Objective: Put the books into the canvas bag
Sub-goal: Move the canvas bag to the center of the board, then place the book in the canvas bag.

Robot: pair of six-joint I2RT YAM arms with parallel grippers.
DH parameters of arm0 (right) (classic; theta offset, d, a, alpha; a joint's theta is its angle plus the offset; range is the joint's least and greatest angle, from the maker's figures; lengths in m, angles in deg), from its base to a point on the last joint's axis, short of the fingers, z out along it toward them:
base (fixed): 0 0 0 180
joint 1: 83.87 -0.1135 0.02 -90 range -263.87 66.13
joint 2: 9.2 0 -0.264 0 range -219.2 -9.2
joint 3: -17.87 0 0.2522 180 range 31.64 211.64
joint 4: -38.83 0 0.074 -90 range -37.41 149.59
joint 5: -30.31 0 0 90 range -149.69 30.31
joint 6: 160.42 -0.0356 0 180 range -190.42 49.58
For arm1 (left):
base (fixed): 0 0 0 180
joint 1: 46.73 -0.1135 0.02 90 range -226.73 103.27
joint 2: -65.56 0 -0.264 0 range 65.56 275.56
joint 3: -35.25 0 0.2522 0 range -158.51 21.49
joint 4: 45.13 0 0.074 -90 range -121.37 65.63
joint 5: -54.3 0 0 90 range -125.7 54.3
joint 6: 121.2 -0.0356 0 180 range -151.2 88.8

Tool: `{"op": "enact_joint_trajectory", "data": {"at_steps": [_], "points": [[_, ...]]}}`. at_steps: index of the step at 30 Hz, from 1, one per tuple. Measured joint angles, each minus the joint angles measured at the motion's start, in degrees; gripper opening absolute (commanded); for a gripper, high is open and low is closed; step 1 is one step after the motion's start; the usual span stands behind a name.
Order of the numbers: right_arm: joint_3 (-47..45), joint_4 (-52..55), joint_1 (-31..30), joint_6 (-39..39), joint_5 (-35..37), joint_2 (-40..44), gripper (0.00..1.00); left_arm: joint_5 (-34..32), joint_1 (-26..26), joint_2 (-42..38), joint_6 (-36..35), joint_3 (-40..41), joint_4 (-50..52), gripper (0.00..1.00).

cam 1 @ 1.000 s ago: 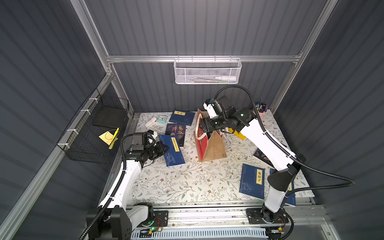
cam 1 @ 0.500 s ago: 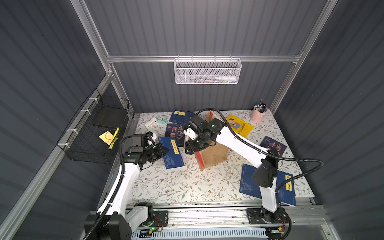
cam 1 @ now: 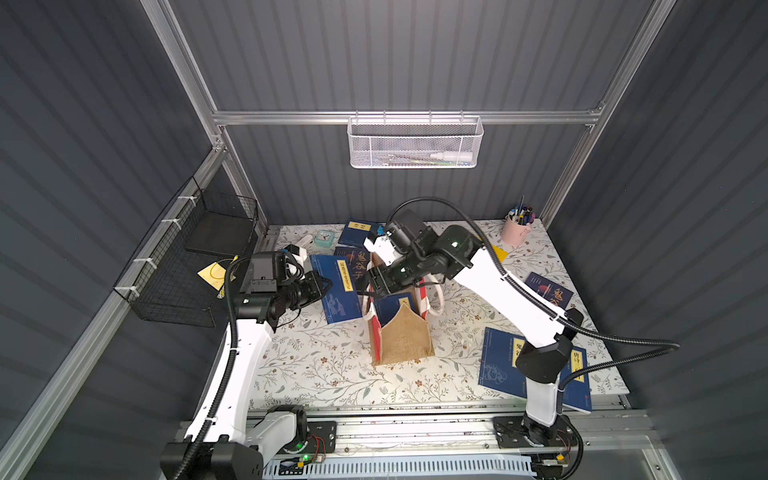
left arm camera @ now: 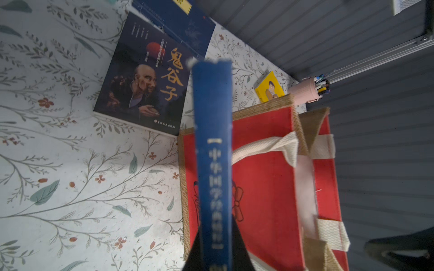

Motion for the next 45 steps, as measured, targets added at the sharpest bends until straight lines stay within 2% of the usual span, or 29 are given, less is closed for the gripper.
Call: {"op": "enact_joint_trajectory", "data": {"at_steps": [4,11,16,21,27,32,35,40,45], "points": [[-0.61,1.86,4.79,0.85,1.79,5.03,0.71,1.49,0.0,1.57,1.84,-5.53,-1.14,0.05],[-11.91,2.69,13.2,1.2,5.79,12.76,0.72,5.84,0.02,3.96,8.74,-10.1,-9.62,0.04],[-19.87,1.9,15.43,1.2,6.56,13.55,0.72,7.72,1.31,7.1,14.23,-10.51,-16.74,0.03],[-25.0,-0.81,15.93,0.79,3.96,13.51,0.69,7.28,6.27,12.26,16.35,-13.46,-19.41,0.03],[-29.09,-4.87,15.93,-0.28,-0.26,13.09,0.56,4.85,13.99,14.34,16.31,-16.44,-19.93,0.04],[-31.26,-6.78,15.93,-0.7,-1.57,11.91,0.24,1.05,20.13,15.21,13.38,-17.38,-17.99,0.03],[-32.22,-6.95,15.93,-0.39,-1.27,11.82,0.12,-1.44,22.8,16.33,10.95,-17.35,-14.86,0.03],[-33.46,-7.39,15.93,0.07,-0.46,11.85,0.02,-5.31,25.64,17.18,7.08,-16.15,-9.88,0.02],[-35.19,-8.22,15.93,0.15,0.66,12.52,0.0,-10.84,27.85,17.81,3.06,-15.91,-4.28,0.01]]}}
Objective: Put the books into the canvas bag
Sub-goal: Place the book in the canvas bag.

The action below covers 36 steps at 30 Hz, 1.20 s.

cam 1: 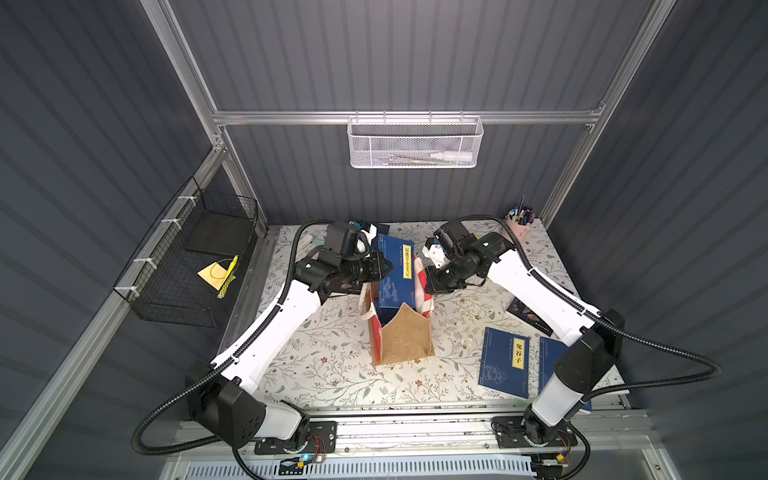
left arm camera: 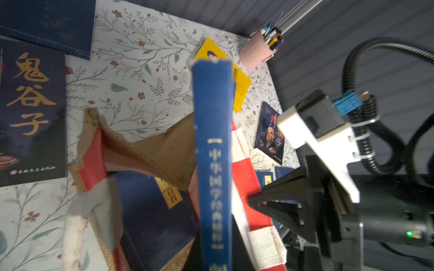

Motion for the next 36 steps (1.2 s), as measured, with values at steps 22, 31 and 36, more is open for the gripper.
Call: {"op": "enact_joint_trajectory", "data": {"at_steps": [22,31,36], "points": [[-4.15,-3.8,0.07,-0.87,0.7,4.87,0.0,-25.77,9.33,14.36,-9.38,-14.38,28.28,0.0],[-5.51,-6.34,0.07,-2.05,-1.49,4.9,0.0,-24.57,9.29,20.48,-5.6,-24.65,32.59,0.0],[-5.92,-7.28,0.07,-2.45,-2.6,4.9,0.0,-17.99,7.5,20.44,-0.13,-24.9,28.26,0.0]]}}
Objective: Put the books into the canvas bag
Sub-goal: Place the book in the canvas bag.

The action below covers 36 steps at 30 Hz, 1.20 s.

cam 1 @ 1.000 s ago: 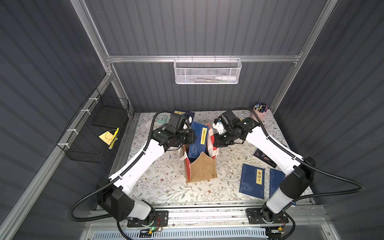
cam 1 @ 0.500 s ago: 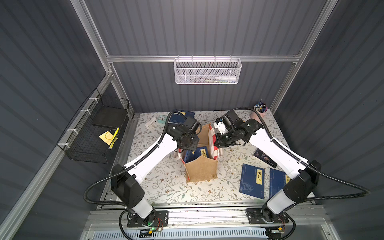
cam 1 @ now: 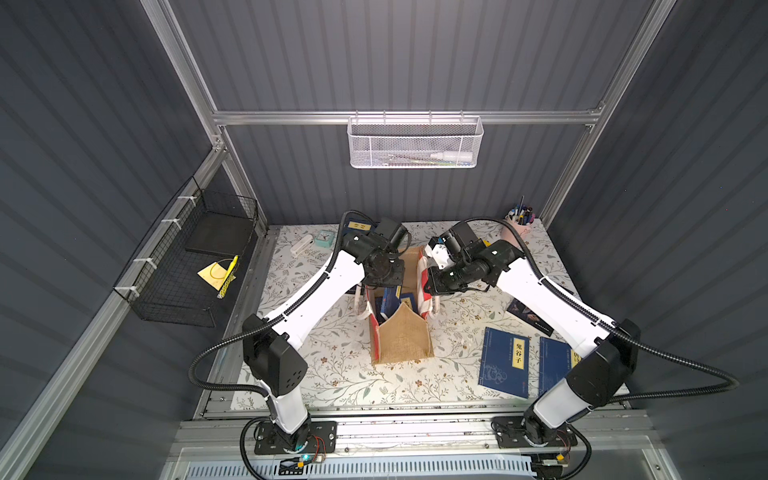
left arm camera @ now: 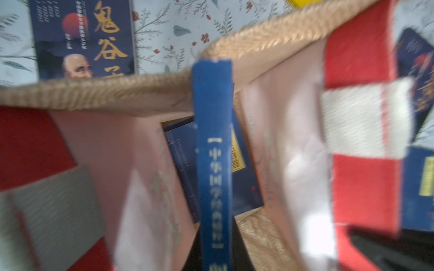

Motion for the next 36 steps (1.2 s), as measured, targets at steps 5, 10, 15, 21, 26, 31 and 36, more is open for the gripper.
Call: {"op": "enact_joint_trajectory", "data": {"at_steps": [5,10,15,21,26,31,36], "points": [[-0.28,-0.5,-0.02,0.0,-0.33,0.0,0.0,6.45,-3.41,-2.84,7.02,10.71,-11.69,0.0],[-0.42,-0.76,-0.02,0.02,-0.31,0.0,0.0,9.2,-5.11,-5.99,12.2,22.51,-24.5,0.0],[-0.42,-0.63,0.0,0.11,-0.09,0.0,0.0,9.6,-5.53,-4.7,12.07,25.9,-30.77,0.01],[-0.31,-0.17,0.0,0.48,0.0,-0.02,0.0,8.94,-5.57,0.09,10.34,25.92,-32.15,0.08],[0.04,0.02,0.0,0.55,0.0,-0.37,0.0,9.62,-5.51,1.92,8.87,25.9,-30.91,0.32],[0.7,0.17,0.09,0.72,-0.02,-0.85,0.0,9.62,-5.29,1.92,7.23,23.65,-28.02,0.54],[0.83,0.98,0.44,1.07,0.22,-0.85,0.0,9.16,-5.31,1.55,5.29,16.65,-21.75,0.62]]}}
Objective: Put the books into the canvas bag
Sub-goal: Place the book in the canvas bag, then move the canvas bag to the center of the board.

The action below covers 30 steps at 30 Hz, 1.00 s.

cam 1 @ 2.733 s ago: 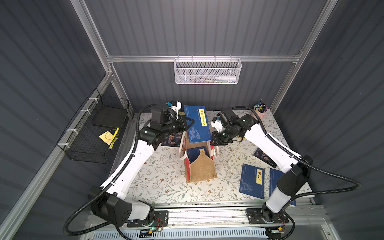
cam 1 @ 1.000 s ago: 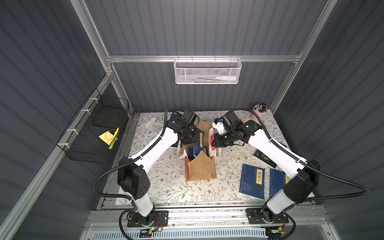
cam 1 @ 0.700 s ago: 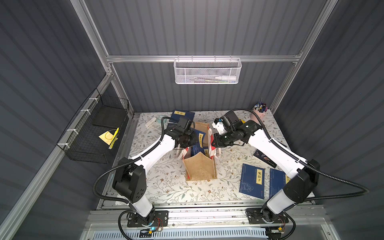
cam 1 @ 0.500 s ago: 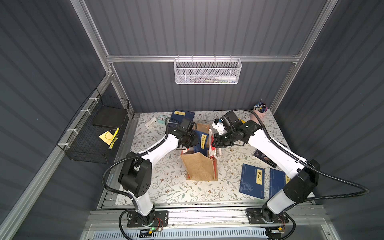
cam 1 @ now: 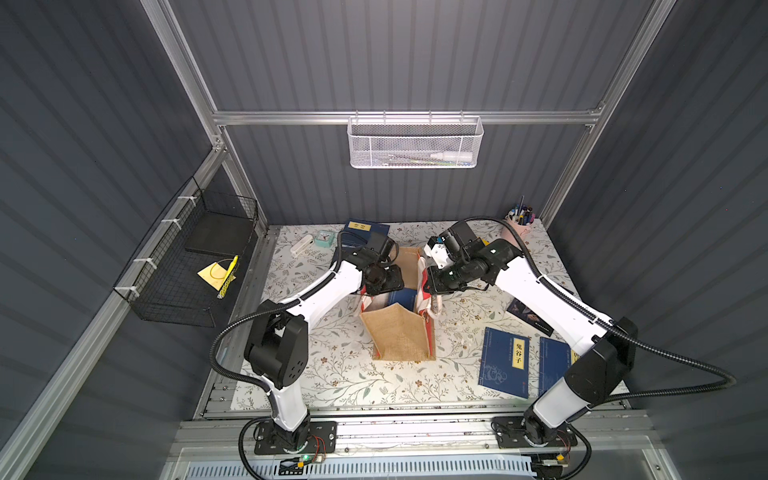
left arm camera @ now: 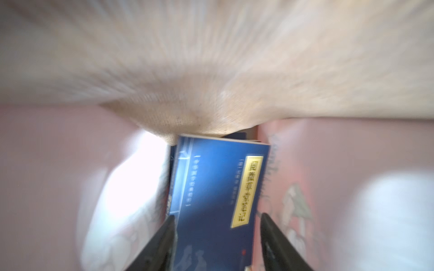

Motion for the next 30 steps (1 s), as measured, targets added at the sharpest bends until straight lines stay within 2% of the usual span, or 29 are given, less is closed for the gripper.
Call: {"op": "enact_joint_trajectory", "data": {"at_steps": [8,14,19,22,26,30], "points": [[0.07,1.4,1.33,0.15,0.04,0.0,0.0,-6.38,-0.17,-7.5,-3.85,-12.04,9.99,0.72],[0.15,1.42,2.19,0.13,-0.52,0.0,0.0,-10.82,-0.55,-14.58,-4.92,-10.93,11.89,0.71],[0.72,1.38,3.28,0.09,-1.29,-0.07,0.0,-10.16,-0.9,-13.81,-4.55,-2.73,10.62,0.56],[1.16,1.29,4.33,0.04,-2.78,-0.61,0.0,-9.01,-0.9,-10.56,-4.07,-0.2,10.14,0.41],[3.37,1.01,6.36,0.07,-5.09,-3.41,0.0,-8.81,-0.9,-5.81,-5.03,-1.05,9.73,0.13],[8.31,1.01,8.35,0.39,-6.34,-8.22,0.0,-9.77,-1.57,-0.55,-7.69,-7.61,10.01,0.07]]}}
